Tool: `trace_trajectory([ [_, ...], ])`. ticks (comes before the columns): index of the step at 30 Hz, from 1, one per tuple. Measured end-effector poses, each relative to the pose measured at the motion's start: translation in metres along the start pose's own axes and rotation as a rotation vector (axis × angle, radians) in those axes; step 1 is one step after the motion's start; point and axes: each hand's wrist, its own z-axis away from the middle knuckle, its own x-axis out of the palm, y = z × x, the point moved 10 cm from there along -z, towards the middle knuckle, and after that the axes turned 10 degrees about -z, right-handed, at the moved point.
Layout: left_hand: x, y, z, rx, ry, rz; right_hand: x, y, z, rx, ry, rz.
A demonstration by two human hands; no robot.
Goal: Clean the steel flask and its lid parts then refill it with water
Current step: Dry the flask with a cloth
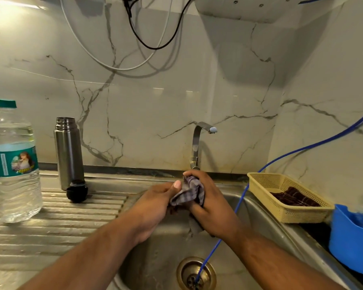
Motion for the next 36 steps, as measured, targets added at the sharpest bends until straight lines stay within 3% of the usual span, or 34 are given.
trace_trajectory([
  [3, 0.006, 0.016, 0.004, 0.164, 0.017, -0.209, -0.008, 0.009, 0.002, 0.158, 0.171, -0.218],
  [6, 0.013, 0.036, 0.013, 0.348, 0.036, -0.635, -0.001, 0.043, 0.013, 0.591, 0.292, -0.54],
  [8, 0.018, 0.041, 0.013, 0.411, -0.004, -0.73, 0.004, 0.049, 0.023, 0.792, 0.326, -0.699],
  [10, 0.019, 0.043, 0.012, 0.41, -0.031, -0.61, -0.007, 0.037, 0.019, 0.683, 0.363, -0.58],
  [13, 0.009, 0.026, 0.004, 0.251, -0.038, -0.078, -0.02, -0.009, 0.003, 0.207, 0.296, -0.07],
  [15, 0.007, 0.024, 0.003, 0.248, -0.026, -0.031, -0.02, -0.021, 0.0, 0.035, 0.276, 0.025],
  [17, 0.005, 0.032, 0.006, 0.35, 0.023, -0.257, -0.026, -0.011, 0.002, 0.115, 0.331, -0.169],
  [19, 0.007, 0.047, 0.01, 0.472, 0.083, -0.664, -0.016, 0.015, 0.008, 0.393, 0.362, -0.563],
  [21, 0.008, 0.051, 0.011, 0.564, 0.118, -0.976, 0.019, 0.04, 0.021, 0.735, 0.229, -0.953],
  [22, 0.008, 0.053, 0.013, 0.6, 0.129, -1.058, 0.029, 0.041, 0.025, 0.815, 0.177, -1.046],
  [24, 0.01, 0.051, 0.013, 0.601, 0.098, -1.008, 0.026, 0.047, 0.022, 0.81, 0.2, -1.015],
  [28, 0.014, 0.034, 0.01, 0.275, -0.056, -0.267, -0.018, 0.018, 0.004, 0.351, 0.307, -0.356],
  [31, 0.006, 0.039, 0.009, 0.336, -0.055, -0.373, -0.024, 0.003, 0.005, 0.215, 0.302, -0.237],
  [33, 0.006, 0.048, 0.013, 0.474, -0.019, -0.691, -0.021, 0.019, 0.006, 0.339, 0.313, -0.442],
  [36, 0.013, 0.054, 0.019, 0.576, 0.031, -0.901, 0.015, 0.049, 0.023, 0.855, 0.222, -0.94],
])
